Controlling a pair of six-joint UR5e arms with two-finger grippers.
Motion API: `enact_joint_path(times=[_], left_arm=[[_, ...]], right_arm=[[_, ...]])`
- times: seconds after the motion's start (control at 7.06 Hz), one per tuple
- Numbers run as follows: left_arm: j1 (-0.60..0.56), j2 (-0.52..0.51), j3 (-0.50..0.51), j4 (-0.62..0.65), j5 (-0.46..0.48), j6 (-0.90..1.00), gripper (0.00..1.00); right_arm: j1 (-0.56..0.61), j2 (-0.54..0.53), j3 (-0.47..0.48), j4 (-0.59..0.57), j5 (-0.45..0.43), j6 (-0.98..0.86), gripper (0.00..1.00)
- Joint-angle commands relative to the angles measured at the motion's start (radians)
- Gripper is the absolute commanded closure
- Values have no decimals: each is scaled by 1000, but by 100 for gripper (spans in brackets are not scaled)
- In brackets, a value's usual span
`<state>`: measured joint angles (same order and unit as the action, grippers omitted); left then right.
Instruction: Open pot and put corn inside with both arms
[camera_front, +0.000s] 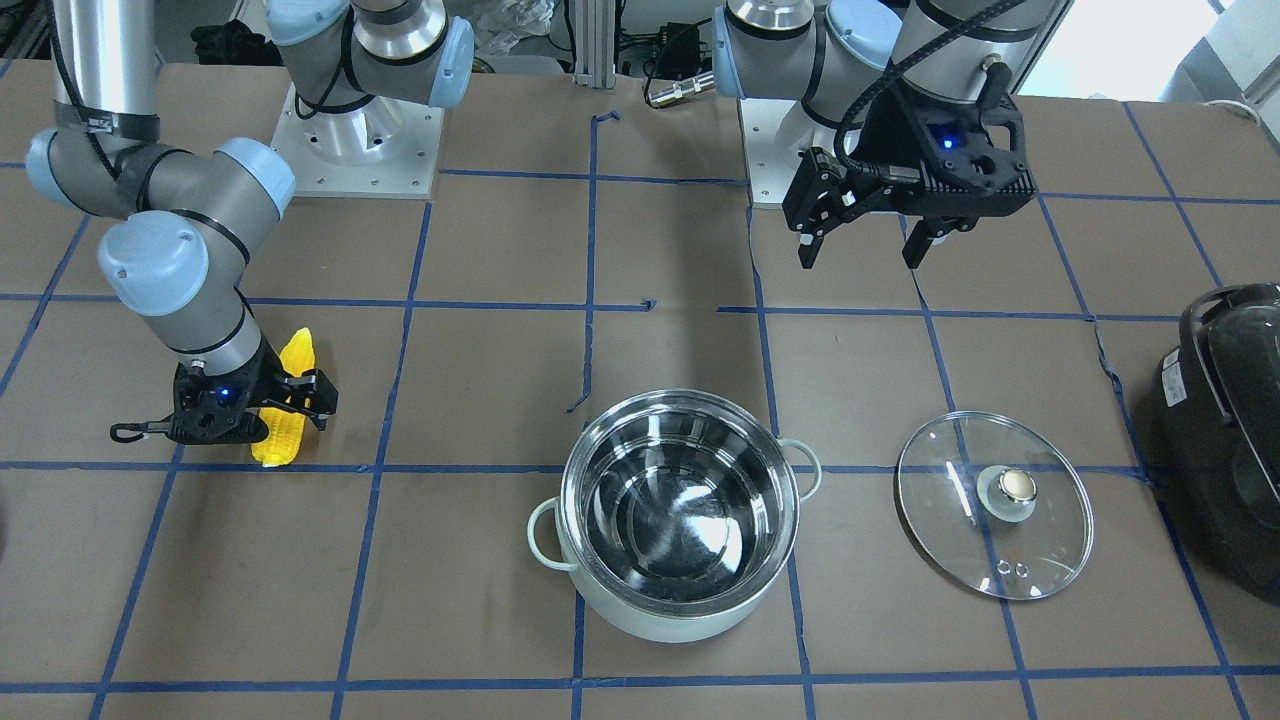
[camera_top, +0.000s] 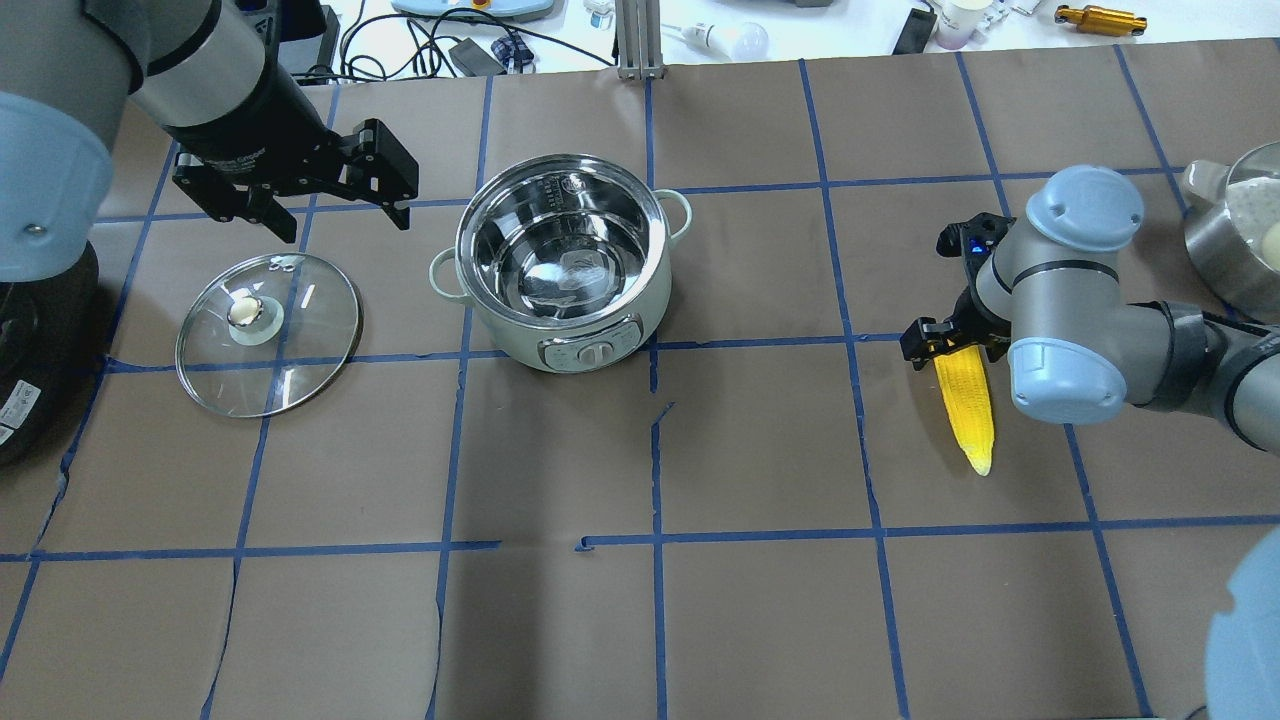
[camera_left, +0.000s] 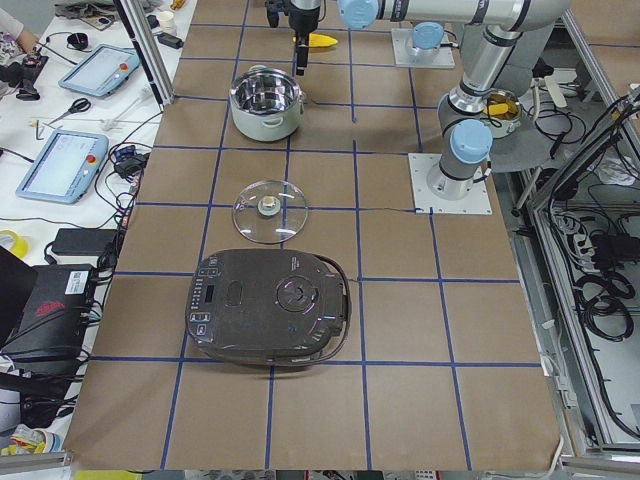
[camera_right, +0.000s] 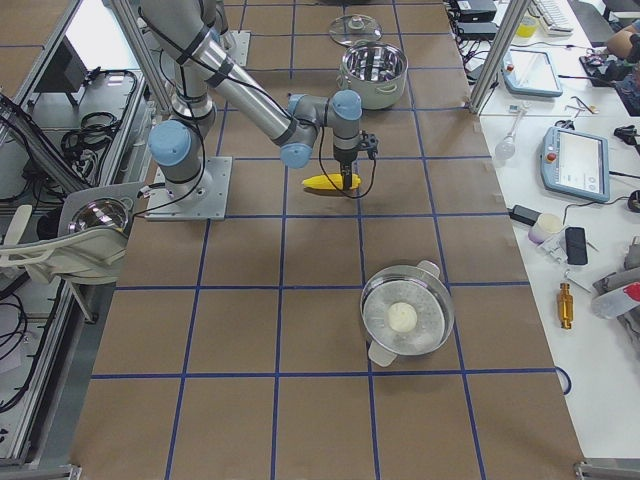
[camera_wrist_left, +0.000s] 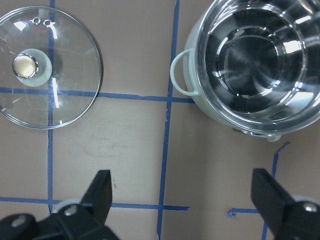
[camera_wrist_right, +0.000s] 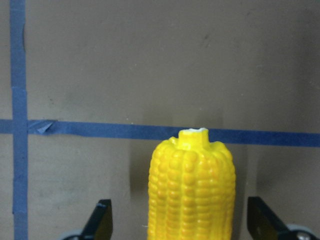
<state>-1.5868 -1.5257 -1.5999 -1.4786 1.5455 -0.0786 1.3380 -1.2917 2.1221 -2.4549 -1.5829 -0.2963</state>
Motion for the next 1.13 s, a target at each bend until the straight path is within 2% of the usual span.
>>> enact_joint_path(times=[0.0, 0.14, 0.28, 0.42, 0.71, 0.99], left_arm=[[-4, 12, 5, -35, 4, 5, 0], [-2, 13, 6, -37, 4, 6, 0], [-1, 13, 0, -39, 4, 11, 0], [1, 15, 0, -37, 2, 11, 0], [1, 15, 1, -36, 2, 11, 0], [-1, 16, 1, -37, 2, 11, 0]], right_arm=[[1, 5, 4, -4, -12, -12, 28], [1, 5, 7, -6, -12, -18, 65], [0, 0, 9, -4, -11, -44, 89], [0, 3, 6, -6, -11, -49, 98], [0, -6, -29, 17, -35, -44, 100], [18, -17, -179, 213, -26, -32, 100]])
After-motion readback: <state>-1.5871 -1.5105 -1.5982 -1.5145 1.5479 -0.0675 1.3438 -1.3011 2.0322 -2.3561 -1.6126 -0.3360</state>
